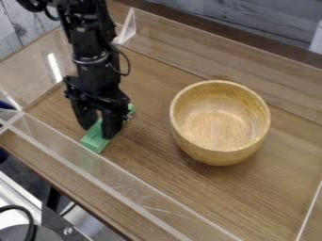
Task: Put the green block in the brown bowl
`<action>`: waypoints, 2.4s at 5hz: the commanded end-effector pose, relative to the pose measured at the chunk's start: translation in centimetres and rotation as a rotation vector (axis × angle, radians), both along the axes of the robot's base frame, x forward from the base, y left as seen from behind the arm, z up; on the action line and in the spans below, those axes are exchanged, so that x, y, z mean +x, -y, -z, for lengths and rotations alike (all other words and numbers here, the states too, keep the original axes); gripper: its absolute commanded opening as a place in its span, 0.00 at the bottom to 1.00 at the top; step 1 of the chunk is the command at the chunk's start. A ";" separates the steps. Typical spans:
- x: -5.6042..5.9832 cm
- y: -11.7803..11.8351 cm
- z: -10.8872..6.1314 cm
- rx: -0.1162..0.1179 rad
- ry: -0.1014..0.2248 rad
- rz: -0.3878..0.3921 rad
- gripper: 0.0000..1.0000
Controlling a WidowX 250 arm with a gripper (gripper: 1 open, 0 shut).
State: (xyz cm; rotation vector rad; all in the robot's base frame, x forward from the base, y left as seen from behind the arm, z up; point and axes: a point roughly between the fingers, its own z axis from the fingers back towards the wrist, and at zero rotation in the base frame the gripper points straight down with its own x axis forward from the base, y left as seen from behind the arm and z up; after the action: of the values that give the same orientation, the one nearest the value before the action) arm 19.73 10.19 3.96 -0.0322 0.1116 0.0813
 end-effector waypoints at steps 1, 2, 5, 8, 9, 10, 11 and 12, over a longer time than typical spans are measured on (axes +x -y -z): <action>0.8 -0.5 -0.9 0.018 0.041 -0.009 0.00; 1.3 -0.2 -2.1 0.008 0.055 -0.016 0.00; 4.9 3.1 -8.4 -0.030 0.126 -0.016 0.00; 4.1 1.0 -4.3 -0.002 0.097 -0.025 1.00; 4.0 0.5 -3.1 0.010 0.086 -0.027 1.00; 3.5 0.1 -1.7 0.020 0.083 -0.028 1.00; 3.1 -0.3 -0.4 0.026 0.085 -0.035 1.00; 2.8 -0.7 0.6 0.030 0.079 -0.042 1.00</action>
State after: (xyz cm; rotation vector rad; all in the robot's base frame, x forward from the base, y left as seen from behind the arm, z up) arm 21.85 10.42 2.49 -0.0248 0.0678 0.1206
